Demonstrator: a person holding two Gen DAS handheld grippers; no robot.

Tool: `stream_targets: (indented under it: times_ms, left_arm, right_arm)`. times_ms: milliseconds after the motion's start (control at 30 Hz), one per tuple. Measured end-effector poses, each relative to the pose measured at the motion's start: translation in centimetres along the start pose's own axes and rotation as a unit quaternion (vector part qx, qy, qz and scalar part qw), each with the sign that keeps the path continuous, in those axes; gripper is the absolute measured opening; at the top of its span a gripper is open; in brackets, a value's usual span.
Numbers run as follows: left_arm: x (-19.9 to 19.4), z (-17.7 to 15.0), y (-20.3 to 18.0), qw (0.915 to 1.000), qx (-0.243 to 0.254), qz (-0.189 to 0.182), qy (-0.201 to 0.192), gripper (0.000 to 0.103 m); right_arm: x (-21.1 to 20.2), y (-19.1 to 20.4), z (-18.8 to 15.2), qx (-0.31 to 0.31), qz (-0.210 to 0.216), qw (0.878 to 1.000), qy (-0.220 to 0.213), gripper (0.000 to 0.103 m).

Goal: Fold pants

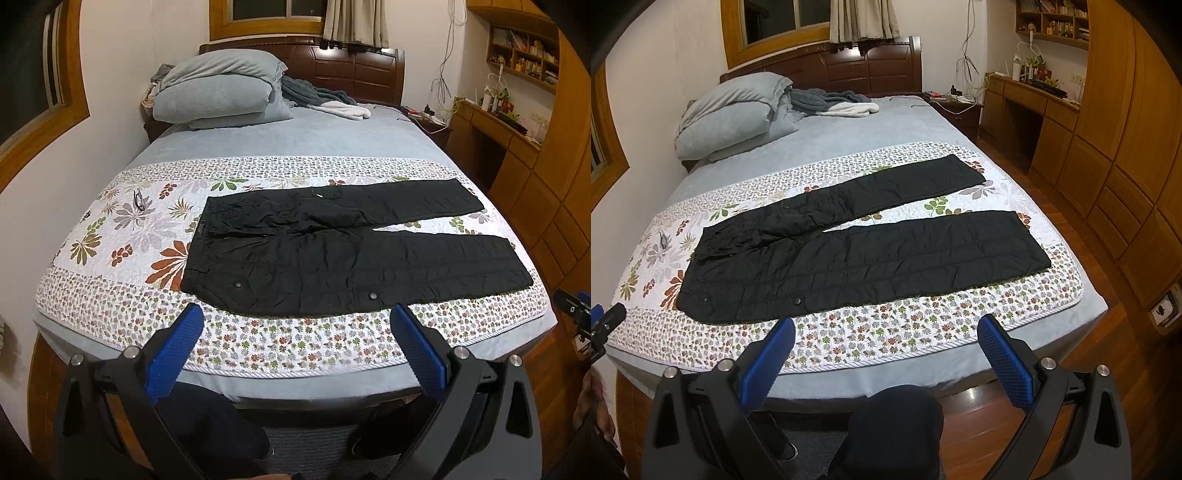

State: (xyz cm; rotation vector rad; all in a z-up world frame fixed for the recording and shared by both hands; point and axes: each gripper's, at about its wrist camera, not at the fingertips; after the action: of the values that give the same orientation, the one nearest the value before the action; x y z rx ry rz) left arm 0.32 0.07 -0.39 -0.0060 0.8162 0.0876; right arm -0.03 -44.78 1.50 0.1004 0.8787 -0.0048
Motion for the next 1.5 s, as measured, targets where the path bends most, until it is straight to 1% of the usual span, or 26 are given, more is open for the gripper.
stream_targets:
  times_ms: [633,1133,1200,1333,1367,1400,1433,1467,1500]
  left_arm:
    - [-0.1,-0.2,0.2,1.0,-0.001,-0.001,-0.002,0.101]
    - [-0.2,0.3,0.1,1.0,0.0,-0.004,-0.003,0.101]
    - [-0.1,0.3,0.1,0.9999,-0.002,-0.014,0.0,0.101]
    - [1.0,0.2,0.8,0.9999,-0.005,-0.015,0.002,0.101]
    - [1.6,0.2,1.2,0.9996,-0.008,-0.026,0.007,0.101]
    - [2.3,0.2,1.8,0.9984,-0.015,-0.053,0.016,0.101]
    - [2.9,0.1,2.5,0.9969,-0.027,-0.071,0.021,0.1]
    - [3.8,0.0,3.6,0.9959,-0.042,-0.078,0.02,0.1]
    - [4.5,-0.1,4.3,0.9956,-0.05,-0.076,0.02,0.1]
  right_arm:
    - [-0.1,-0.1,0.1,-0.003,-0.001,1.0,0.0,0.1]
    - [-0.4,-0.1,0.3,-0.004,-0.001,1.0,-0.004,0.1]
    - [-0.4,-0.1,0.3,-0.005,-0.001,1.0,-0.006,0.1]
    - [-0.2,-0.4,0.5,-0.009,-0.002,1.0,-0.019,0.1]
    - [0.2,-0.7,0.5,-0.008,0.0,1.0,-0.021,0.1]
    - [1.0,-1.5,0.7,-0.006,0.006,1.0,-0.016,0.1]
    - [1.5,-2.0,0.7,-0.002,0.015,1.0,-0.014,0.1]
    - [2.0,-2.8,0.7,0.005,0.027,0.999,-0.017,0.1]
    - [3.0,-4.1,0.7,0.016,0.036,0.999,-0.018,0.099]
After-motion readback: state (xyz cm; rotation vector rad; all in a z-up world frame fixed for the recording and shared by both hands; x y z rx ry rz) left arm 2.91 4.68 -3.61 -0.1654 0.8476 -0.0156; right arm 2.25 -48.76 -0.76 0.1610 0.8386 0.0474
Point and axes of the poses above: each gripper's, at about its wrist camera, not at the fingertips, and x roughly the way its jaws point, y to its left, z to its top, and after that the axes turned 3 degrees about z, right-handed
